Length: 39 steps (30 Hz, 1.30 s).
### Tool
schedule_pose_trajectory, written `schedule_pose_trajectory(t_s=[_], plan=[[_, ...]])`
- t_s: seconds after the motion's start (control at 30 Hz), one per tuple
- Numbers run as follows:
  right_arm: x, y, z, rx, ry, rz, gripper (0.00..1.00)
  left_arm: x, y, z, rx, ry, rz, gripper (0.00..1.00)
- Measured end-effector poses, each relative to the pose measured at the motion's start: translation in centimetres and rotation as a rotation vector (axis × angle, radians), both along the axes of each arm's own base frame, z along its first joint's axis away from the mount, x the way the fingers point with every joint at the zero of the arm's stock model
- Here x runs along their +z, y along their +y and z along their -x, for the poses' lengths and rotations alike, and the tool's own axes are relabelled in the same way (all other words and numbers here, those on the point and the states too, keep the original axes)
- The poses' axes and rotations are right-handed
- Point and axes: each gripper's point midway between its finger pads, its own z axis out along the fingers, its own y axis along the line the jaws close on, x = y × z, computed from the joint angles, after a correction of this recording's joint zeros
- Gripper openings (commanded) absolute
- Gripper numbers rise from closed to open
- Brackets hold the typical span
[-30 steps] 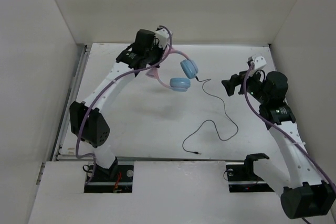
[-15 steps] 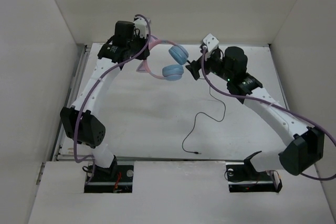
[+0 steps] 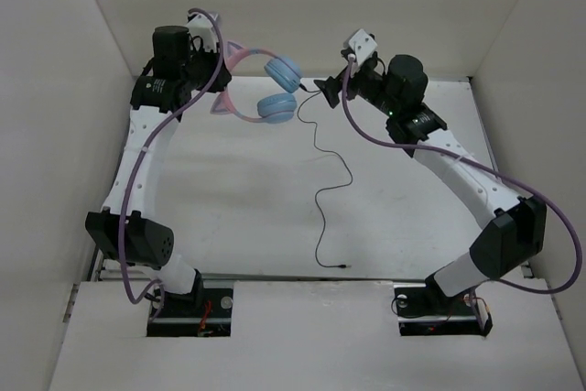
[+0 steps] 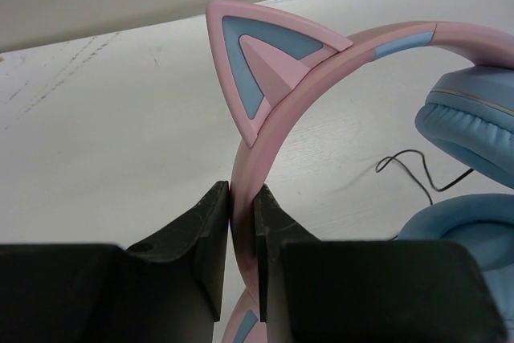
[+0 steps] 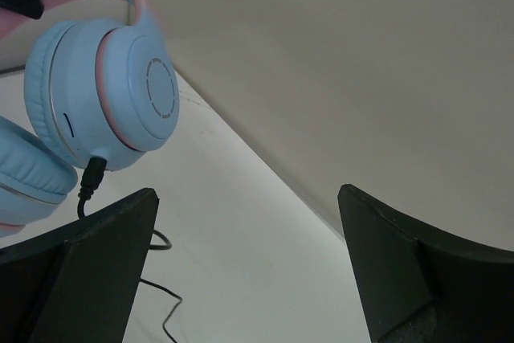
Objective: Wrap the headphones
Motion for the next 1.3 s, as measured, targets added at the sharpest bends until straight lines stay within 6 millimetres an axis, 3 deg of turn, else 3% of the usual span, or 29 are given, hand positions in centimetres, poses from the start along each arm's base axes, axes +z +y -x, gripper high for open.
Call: schedule_pose_trajectory(t_s=[0.53,0.67,0.77,0.97,1.3], plan=[[0.9,1.2,-0.2,0.052,-0.014,-0.023,1.0,0.1,2.8,-0.2,0.057,0.02,0.04,0.0],[1.9,1.1,0.8,0.068,-0.031,-0.033,1.0,0.1,3.2,-0.2,0.084,0.043,0.105,0.0],[2.4,1.7,2.8,0.102,-0.044,-0.04,1.0,-0.1,3.4,-0.2,0.107,0.061,0.152,0.0],[1.5,4.3,6.0,0.193,-0.034,-0.036,1.0,-0.7,2.9,0.5,0.109,0.098,0.218,0.0],[-0.9,5.2,5.2,0.189,0.027,-0.05,1.0,2.6,1.2,2.3,0.049,0.054,0.321,0.0]])
